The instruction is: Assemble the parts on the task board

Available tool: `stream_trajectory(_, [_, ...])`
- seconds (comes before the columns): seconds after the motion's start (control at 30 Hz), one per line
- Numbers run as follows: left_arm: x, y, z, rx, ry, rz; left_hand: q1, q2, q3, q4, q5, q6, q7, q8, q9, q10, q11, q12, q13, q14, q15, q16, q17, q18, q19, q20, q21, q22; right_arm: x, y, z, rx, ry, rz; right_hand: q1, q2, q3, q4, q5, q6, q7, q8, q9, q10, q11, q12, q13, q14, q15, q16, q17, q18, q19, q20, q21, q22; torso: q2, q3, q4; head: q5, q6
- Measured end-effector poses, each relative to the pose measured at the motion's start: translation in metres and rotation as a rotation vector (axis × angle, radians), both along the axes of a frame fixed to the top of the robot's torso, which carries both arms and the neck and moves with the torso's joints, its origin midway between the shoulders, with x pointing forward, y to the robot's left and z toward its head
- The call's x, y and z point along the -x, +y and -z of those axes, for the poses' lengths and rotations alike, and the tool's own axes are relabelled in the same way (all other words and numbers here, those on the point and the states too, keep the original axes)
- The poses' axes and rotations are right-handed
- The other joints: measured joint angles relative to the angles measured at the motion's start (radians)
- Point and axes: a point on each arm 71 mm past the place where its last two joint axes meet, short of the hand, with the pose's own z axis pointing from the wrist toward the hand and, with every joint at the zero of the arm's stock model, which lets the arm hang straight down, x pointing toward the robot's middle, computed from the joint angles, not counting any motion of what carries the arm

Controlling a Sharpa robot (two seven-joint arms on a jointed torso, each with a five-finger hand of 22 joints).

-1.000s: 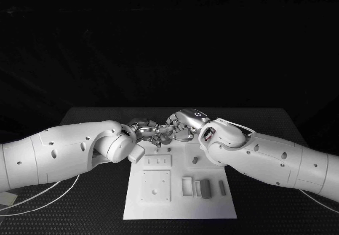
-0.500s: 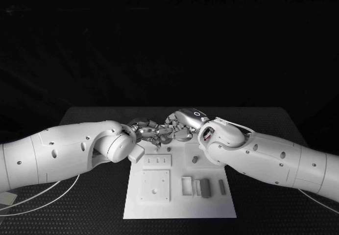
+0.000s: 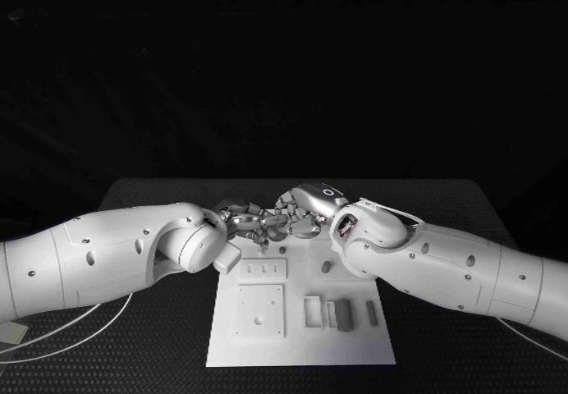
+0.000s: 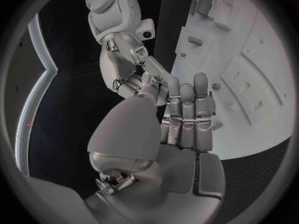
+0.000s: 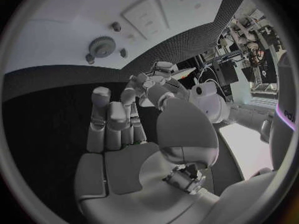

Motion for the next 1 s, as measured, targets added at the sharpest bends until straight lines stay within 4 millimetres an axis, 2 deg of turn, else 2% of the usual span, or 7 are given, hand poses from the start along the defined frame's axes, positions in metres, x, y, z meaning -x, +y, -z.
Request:
stream_trajectory(0.2, [0.0002,0.0003,0.0004,-0.003,0.005,-0.001,-0.065,-0.005,0.000,0.000,0.000,0.000,0.000,0.000,0.000,0.000,0.000,0.004,-0.002,-0.005,-0.005,0.015,-0.014,-0.007,0.005,-0.005,0.000,0.007,0.0001,0.0005,0.0011,0.000,0.002,0.000,0.000,0.000,0.000,0.000,0.000,0.000,0.000,0.000,0.000,0.000,0.000,0.000,0.001,0.000,0.000,0.000,0.000,0.000,0.000,0.000,0.000,0.000,0.000,0.0000,0.0006,0.000,-0.002])
stream_trajectory(0.43, [0.0003,0.0002,0.0006,-0.005,0.011,-0.002,-0.073,-0.001,0.011,-0.005,0.010,0.001,-0.001,0.000,0.002,0.000,0.000,0.010,-0.002,0.001,-0.011,0.031,-0.020,-0.009,0.012,-0.009,0.003,0.014,0.0002,0.0005,0.0020,0.001,0.004,0.000,0.000,0.000,0.000,0.000,0.000,-0.001,0.001,-0.001,0.001,-0.001,0.001,0.000,0.001,-0.002,-0.002,0.000,0.000,0.000,0.000,0.000,0.000,0.000,0.000,0.0003,0.0005,0.001,-0.003])
stream_trajectory(0.5, [0.0004,0.0001,0.0007,-0.006,0.013,-0.002,-0.056,0.014,0.022,-0.008,0.021,0.002,-0.002,0.000,0.003,0.002,-0.002,0.012,-0.002,0.000,-0.012,0.036,-0.023,-0.009,0.012,-0.009,0.004,0.018,0.0003,0.0005,0.0022,0.001,0.004,0.000,0.000,0.000,0.000,0.000,0.000,-0.001,0.001,-0.001,0.001,-0.001,0.001,0.000,0.001,-0.002,-0.002,0.000,0.000,0.000,0.000,0.000,0.000,0.000,0.000,0.0002,0.0003,0.001,-0.004])
stream_trajectory(0.63, [0.0003,-0.0004,0.0008,-0.008,0.015,-0.002,-0.007,0.020,0.028,-0.015,0.052,0.002,-0.002,0.000,0.006,0.003,-0.003,0.013,-0.002,-0.003,-0.014,0.046,-0.031,-0.010,0.010,-0.012,0.004,0.026,0.0004,0.0002,0.0025,0.001,0.005,0.000,0.000,0.000,0.000,0.000,0.000,0.002,-0.002,-0.002,0.001,-0.001,0.001,0.000,0.002,-0.002,-0.002,0.000,0.000,0.000,-0.002,0.002,0.000,0.000,0.000,0.0003,0.0003,0.001,-0.005])
stream_trajectory(1.0, [0.0003,-0.0007,0.0009,-0.013,0.019,-0.005,0.077,0.012,0.039,-0.042,0.070,0.003,-0.003,0.000,0.017,0.010,-0.010,0.023,0.001,-0.004,-0.015,0.066,-0.046,-0.010,0.008,-0.013,0.004,0.038,0.0005,0.0001,0.0032,0.002,0.007,0.000,0.000,0.000,0.000,0.000,0.000,0.002,-0.002,-0.001,0.001,-0.002,0.002,0.000,0.002,-0.002,-0.002,0.000,0.000,0.000,-0.002,0.002,0.000,0.000,0.000,0.0008,0.0003,-0.001,-0.009])
